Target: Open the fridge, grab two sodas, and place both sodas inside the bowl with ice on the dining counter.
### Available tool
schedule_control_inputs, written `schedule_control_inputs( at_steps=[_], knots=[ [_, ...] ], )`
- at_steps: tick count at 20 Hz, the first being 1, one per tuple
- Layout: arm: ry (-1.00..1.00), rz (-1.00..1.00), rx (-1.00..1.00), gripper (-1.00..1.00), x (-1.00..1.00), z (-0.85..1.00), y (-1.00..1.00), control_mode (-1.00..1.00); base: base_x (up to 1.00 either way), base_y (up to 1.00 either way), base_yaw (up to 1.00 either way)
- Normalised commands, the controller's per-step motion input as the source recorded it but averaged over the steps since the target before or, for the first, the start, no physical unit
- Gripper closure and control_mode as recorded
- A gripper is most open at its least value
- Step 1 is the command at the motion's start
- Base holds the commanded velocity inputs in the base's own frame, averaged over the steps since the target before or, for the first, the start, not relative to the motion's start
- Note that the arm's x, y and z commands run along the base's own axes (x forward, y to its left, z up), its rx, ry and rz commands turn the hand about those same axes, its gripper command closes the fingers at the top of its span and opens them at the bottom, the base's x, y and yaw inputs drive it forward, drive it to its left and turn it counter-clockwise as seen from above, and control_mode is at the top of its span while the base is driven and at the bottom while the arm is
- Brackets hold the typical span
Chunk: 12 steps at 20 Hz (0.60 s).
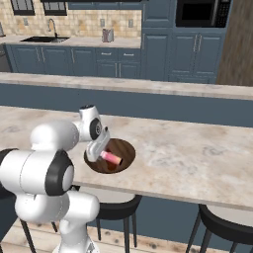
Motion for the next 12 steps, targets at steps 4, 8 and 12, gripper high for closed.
schedule_control_inputs(
  at_steps=[4, 8, 12],
  knots=[
    [0.0, 0.05, 0.0, 1.0, 0.13, -0.15, 0.0, -1.0, 0.0, 0.0, 0.0],
    [0.0, 0.06, 0.0, 1.0, 0.12, -0.14, 0.0, -1.0, 0.0, 0.0, 0.0],
    [0.0, 0.07, 0.0, 1.0, 0.12, -0.18, 0.0, -1.0, 0.0, 0.0, 0.0]
  ],
)
